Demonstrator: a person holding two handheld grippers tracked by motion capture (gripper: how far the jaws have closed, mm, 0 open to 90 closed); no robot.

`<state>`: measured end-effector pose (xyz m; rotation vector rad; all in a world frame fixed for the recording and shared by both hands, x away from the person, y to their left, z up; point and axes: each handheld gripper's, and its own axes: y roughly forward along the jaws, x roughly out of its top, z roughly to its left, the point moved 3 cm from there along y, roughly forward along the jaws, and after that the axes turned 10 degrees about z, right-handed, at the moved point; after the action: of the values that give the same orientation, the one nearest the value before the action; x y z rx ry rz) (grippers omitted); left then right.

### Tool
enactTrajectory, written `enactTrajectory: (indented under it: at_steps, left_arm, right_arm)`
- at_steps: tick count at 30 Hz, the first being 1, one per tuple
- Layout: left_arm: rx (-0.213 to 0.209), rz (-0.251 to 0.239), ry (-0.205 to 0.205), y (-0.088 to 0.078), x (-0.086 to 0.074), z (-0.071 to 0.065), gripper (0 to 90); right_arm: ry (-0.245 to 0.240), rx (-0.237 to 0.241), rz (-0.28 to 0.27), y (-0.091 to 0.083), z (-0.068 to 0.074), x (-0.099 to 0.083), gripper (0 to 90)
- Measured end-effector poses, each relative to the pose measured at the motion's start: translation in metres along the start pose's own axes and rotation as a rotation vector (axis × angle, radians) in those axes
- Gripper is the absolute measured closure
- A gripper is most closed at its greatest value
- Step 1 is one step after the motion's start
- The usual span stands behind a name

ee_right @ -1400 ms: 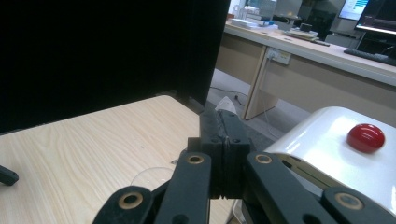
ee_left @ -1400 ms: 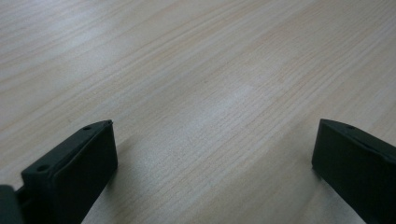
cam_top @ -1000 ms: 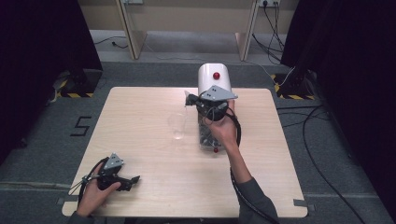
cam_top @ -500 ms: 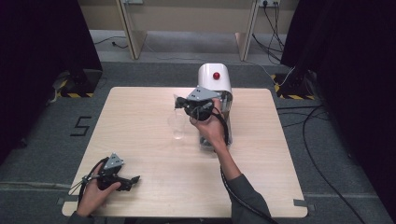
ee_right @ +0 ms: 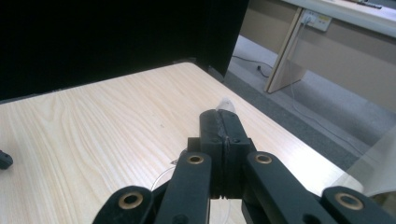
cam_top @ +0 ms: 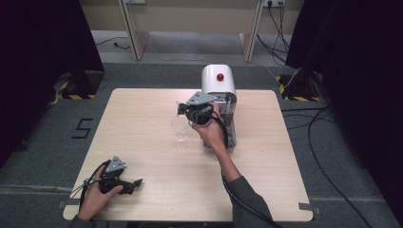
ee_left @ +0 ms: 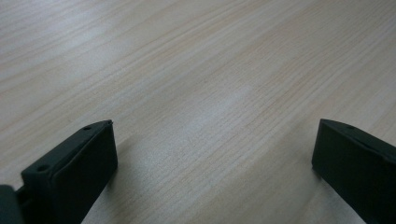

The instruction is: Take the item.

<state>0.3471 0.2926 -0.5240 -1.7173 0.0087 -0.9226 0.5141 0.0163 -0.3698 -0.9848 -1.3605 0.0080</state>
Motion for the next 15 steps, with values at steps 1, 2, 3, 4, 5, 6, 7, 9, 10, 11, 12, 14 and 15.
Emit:
enactTrajectory:
  at_steps: [1, 2, 3, 4, 5, 6, 7, 9, 10, 11, 12, 14, 15]
  left_arm:
    - [0.001, 0.000, 0.000, 0.000, 0.000, 0.000, 0.0]
    - [0.000, 0.000, 0.000, 0.000, 0.000, 0.000, 0.0]
    - [0.000, 0.000, 0.001, 0.000, 0.000, 0.000, 0.0]
    - [0.000, 0.000, 0.000, 0.000, 0.000, 0.000, 0.0]
    - [0.000, 0.000, 0.000, 0.000, 0.000, 0.000, 0.0]
    - [0.000, 0.000, 0.000, 0.000, 0.000, 0.000, 0.0]
    - [0.000, 0.000, 0.000, 0.000, 0.000, 0.000, 0.0]
    - [0.000, 0.000, 0.000, 0.000, 0.000, 0.000, 0.0]
    - [0.000, 0.000, 0.000, 0.000, 0.000, 0.000, 0.0]
    - [0.000, 0.000, 0.001, 0.000, 0.000, 0.000, 0.0]
    - [0.001, -0.002, 0.001, 0.000, 0.000, 0.000, 0.0]
    - [0.000, -0.003, -0.002, 0.000, 0.000, 0.000, 0.0]
    - [0.000, -0.002, -0.001, 0.000, 0.000, 0.000, 0.0]
  right_arm:
    - [-0.006, 0.001, -0.002, 0.002, 0.000, 0.000, 90.0]
    - [-0.003, 0.003, 0.007, 0.003, 0.000, -0.001, 90.0]
    - [-0.007, 0.003, 0.012, 0.005, 0.001, -0.002, 90.0]
    - [-0.007, 0.006, 0.017, 0.007, 0.002, -0.003, 90.0]
    - [-0.004, 0.007, 0.024, 0.009, 0.002, -0.004, 90.0]
    - [-0.003, 0.008, 0.024, 0.011, 0.003, -0.005, 90.0]
    - [-0.007, 0.008, 0.034, 0.013, 0.003, -0.006, 90.0]
    - [-0.012, 0.009, 0.039, 0.015, 0.003, -0.008, 90.0]
    - [0.004, 0.013, 0.044, 0.016, 0.004, -0.008, 90.0]
    - [-0.004, 0.013, 0.047, 0.018, 0.004, -0.009, 90.0]
    - [-0.003, 0.014, 0.048, 0.019, 0.005, -0.010, 90.0]
    - [-0.002, 0.016, 0.052, 0.021, 0.006, -0.011, 90.0]
    - [-0.012, 0.017, 0.052, 0.022, 0.005, -0.011, 90.0]
